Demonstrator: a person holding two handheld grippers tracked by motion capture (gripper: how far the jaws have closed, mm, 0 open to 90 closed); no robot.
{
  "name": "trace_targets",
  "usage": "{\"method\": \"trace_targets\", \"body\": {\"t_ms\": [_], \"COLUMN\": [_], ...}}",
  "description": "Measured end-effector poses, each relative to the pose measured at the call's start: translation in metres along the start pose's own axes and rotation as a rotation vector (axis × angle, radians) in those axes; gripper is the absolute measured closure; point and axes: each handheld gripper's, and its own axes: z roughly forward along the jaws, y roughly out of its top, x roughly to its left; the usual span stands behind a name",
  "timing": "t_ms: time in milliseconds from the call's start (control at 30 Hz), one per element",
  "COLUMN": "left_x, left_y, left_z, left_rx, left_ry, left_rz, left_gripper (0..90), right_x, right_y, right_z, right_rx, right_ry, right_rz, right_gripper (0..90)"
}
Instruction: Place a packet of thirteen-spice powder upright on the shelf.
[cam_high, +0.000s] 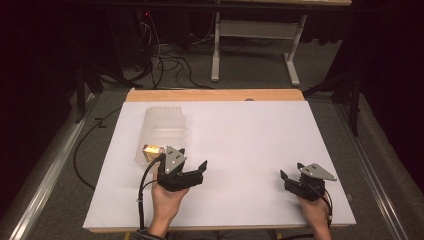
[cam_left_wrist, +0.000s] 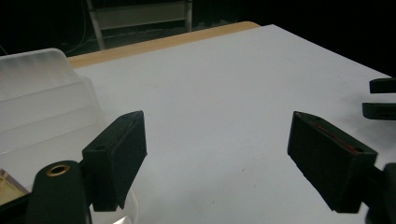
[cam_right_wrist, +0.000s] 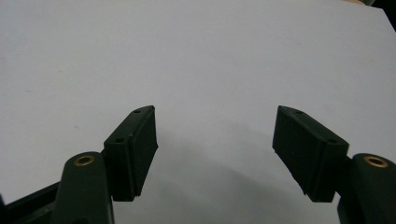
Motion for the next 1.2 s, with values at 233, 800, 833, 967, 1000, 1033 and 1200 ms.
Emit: {"method": "trace_targets", "body": {"t_ms": [233, 800, 833, 967, 1000, 1033, 1200], "left_x": [-0.005, -0.016, -0.017, -0.018, -0.018, -0.019, -0.02], "left_y": [-0.002, -0.008, -0.009, -0.011, -0.011, -0.011, -0.013], "left_z": [0.002, 0.01, 0.011, 0.013, 0.013, 0.013, 0.014], "left_rx": [0.004, 0.015, 0.017, 0.02, 0.021, 0.023, 0.023], "left_ry": [-0.021, -0.059, -0.062, -0.067, -0.068, -0.069, -0.068], "left_rz": [-0.003, -0.007, -0.007, -0.012, -0.012, -0.012, -0.012], "left_gripper": [20.1, 20.2, 20.1, 19.9, 19.9, 19.9, 19.9], "right_x": [0.0, 0.0, 0.0, 0.0, 0.0, 0.0, 0.0], "right_y": [0.0, 0.0, 0.0, 0.0, 0.0, 0.0, 0.0], "right_z": [0.0, 0.0, 0.0, 0.0, 0.0, 0.0, 0.0], "right_rx": [0.001, -0.002, -0.002, -0.005, -0.005, -0.005, -0.002], "right_ry": [0.0, 0.0, 0.0, 0.0, 0.0, 0.0, -0.001], "right_rz": [0.001, -0.002, -0.002, -0.002, -0.002, -0.001, -0.004], "right_gripper": [31.1, 31.1, 31.1, 31.1, 31.1, 31.1, 31.1]}}
